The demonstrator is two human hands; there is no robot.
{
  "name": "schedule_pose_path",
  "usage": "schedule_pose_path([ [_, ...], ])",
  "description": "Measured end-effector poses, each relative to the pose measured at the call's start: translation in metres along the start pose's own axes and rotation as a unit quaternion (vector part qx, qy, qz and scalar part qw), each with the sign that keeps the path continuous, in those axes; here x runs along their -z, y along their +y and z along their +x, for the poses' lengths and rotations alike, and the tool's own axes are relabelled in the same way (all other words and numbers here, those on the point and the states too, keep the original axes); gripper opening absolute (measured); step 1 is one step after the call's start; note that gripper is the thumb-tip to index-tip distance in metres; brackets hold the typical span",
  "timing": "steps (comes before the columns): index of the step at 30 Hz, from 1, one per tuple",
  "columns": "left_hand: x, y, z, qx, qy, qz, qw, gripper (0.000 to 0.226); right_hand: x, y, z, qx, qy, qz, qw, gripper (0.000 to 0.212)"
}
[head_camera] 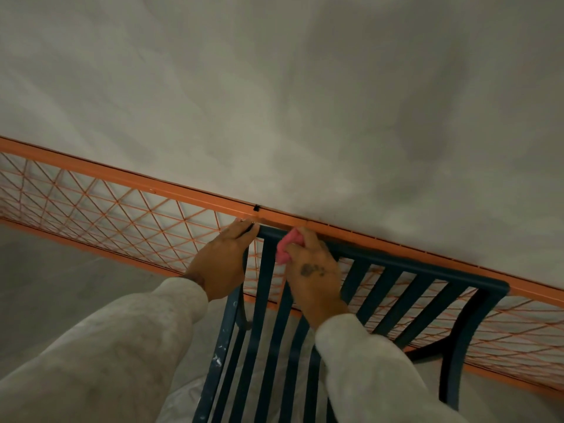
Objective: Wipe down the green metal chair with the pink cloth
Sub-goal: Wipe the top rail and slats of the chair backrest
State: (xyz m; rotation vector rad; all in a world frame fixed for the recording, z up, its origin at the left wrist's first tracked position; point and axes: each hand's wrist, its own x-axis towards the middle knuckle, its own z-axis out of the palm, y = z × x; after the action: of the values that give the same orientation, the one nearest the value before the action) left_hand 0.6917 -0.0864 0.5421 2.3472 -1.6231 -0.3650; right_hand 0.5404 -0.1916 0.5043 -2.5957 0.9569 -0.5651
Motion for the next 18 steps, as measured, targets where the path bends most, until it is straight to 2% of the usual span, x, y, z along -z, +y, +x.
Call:
schedule_pose_path([
  [4,0.004,0.002,0.002,0.001,-0.014,-0.003,1.0,0.078,0.002,-0.016,0.005,0.001,-0.035,-0.012,0.999,0.036],
  [7,0.004,-0.003,0.003,0.006,-0.031,0.0,1.0,0.079,0.025,0.019,-0.003,0.006,-0.05,-0.058,0.997,0.04],
  [11,0.003,-0.003,0.001,-0.001,-0.025,-0.006,1.0,0.078,0.07,0.089,-0.04,-0.079,-0.044,-0.105,0.99,0.037],
  [14,0.004,-0.002,0.0,0.0,-0.016,-0.018,1.0,0.077,0.101,0.124,-0.064,-0.192,0.004,-0.024,0.981,0.042],
  [18,0.004,-0.002,-0.001,0.003,-0.018,-0.026,0.999,0.077,0.134,0.118,-0.05,-0.26,0.052,0.111,0.958,0.041],
])
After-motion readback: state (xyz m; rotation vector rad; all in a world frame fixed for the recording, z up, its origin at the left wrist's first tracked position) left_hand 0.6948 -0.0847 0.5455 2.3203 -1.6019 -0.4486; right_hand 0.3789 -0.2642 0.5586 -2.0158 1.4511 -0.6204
